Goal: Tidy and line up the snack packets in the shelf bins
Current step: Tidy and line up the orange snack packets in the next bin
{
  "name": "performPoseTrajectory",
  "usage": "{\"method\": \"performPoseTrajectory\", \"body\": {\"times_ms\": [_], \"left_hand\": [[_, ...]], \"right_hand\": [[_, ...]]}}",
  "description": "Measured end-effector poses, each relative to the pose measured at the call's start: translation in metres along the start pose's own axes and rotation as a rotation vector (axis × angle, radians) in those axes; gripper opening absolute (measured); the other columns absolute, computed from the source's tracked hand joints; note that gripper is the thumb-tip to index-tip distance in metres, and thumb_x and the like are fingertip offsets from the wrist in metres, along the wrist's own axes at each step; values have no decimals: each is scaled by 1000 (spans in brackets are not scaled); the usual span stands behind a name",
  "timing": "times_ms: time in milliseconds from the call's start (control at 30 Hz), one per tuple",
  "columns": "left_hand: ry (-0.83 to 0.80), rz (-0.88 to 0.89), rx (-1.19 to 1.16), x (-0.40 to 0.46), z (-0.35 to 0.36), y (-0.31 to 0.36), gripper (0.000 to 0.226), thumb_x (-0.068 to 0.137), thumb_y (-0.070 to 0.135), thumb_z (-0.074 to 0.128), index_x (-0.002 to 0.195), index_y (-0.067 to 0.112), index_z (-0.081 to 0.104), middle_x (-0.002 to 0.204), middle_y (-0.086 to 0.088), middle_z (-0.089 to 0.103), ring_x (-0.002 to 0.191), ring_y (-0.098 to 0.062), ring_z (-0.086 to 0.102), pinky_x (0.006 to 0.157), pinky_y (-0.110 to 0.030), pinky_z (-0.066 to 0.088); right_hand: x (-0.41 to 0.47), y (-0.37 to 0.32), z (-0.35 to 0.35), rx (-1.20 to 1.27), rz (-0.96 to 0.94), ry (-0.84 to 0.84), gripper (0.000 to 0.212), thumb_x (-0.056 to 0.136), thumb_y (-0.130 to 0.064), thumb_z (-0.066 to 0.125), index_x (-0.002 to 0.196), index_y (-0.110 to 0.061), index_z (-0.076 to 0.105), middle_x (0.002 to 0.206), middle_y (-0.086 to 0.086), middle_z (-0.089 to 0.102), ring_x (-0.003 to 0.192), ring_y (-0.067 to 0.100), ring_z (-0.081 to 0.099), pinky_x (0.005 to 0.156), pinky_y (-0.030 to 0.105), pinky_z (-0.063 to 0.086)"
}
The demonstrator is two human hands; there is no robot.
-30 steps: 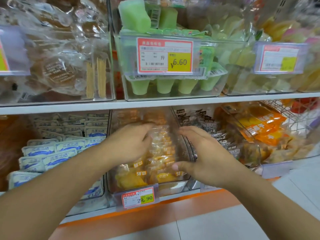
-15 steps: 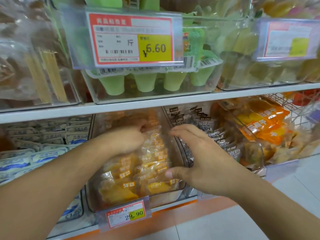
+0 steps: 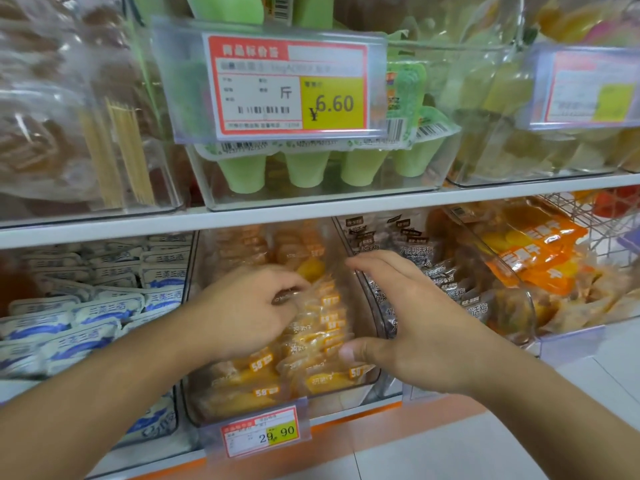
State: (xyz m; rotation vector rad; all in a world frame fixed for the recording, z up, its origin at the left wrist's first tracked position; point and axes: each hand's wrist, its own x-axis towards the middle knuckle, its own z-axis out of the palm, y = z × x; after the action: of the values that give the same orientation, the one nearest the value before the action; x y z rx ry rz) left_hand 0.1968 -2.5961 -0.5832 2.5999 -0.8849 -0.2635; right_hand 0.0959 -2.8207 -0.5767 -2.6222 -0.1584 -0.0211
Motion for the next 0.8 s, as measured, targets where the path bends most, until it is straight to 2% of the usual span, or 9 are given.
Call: {"method": "performPoseTrajectory", "body": {"times_ms": [67, 233, 400, 533, 633, 733, 800], "left_hand": [[2, 71, 55, -4, 2, -1, 37, 102, 46, 47, 137, 46, 57, 131, 32, 56, 120, 4, 52, 108, -28, 43], [8, 243, 181, -19, 4, 2, 43, 106, 40, 35, 146, 36, 51, 137, 24, 54, 128, 1, 42, 111, -20, 34], [-6, 275, 197, -21, 2, 0, 41, 107, 40, 34, 142, 32, 54, 139, 19, 53, 129, -1, 41, 110, -19, 31], [-48, 198, 100, -11, -1, -5, 41, 105, 44, 40, 145, 39, 49, 131, 28, 50, 118, 6, 44, 104, -17, 38], [-58, 155, 43, -6, -1, -6, 38, 104, 45, 45, 141, 40, 53, 128, 29, 50, 116, 7, 46, 103, -17, 38], [-45, 75, 21, 0, -5, -7, 38, 102, 49, 48, 139, 41, 52, 132, 25, 54, 121, -3, 53, 104, -27, 44], [-60, -2, -21, 5, -9, -6, 37, 101, 49, 52, 137, 43, 53, 130, 22, 61, 117, -7, 59, 101, -29, 48]], "right_hand": [[1, -1, 0, -25, -12, -2, 103, 74, -63, 83, 157, -41, 28, 154, -30, 23, 148, 5, 25, 124, 37, 29], [3, -2, 0, -52, -23, -6, 101, 76, -62, 81, 158, -39, 27, 153, -29, 23, 147, 8, 29, 123, 40, 32], [5, -3, 4, -80, -33, 10, 100, 78, -59, 82, 159, -34, 29, 153, -26, 23, 146, 8, 31, 122, 39, 32], [5, -3, 5, -77, -43, 23, 95, 79, -60, 81, 156, -34, 32, 151, -26, 25, 145, 8, 33, 121, 38, 34], [5, -3, 6, -73, -60, 37, 91, 79, -59, 80, 154, -32, 36, 149, -26, 27, 144, 6, 33, 122, 38, 33], [5, -2, 7, -75, -62, 46, 90, 81, -57, 80, 155, -32, 35, 150, -26, 26, 144, 4, 31, 123, 36, 31], [5, -2, 7, -81, -67, 49, 90, 82, -57, 79, 155, -32, 34, 150, -26, 25, 144, 5, 31, 123, 35, 30]]}}
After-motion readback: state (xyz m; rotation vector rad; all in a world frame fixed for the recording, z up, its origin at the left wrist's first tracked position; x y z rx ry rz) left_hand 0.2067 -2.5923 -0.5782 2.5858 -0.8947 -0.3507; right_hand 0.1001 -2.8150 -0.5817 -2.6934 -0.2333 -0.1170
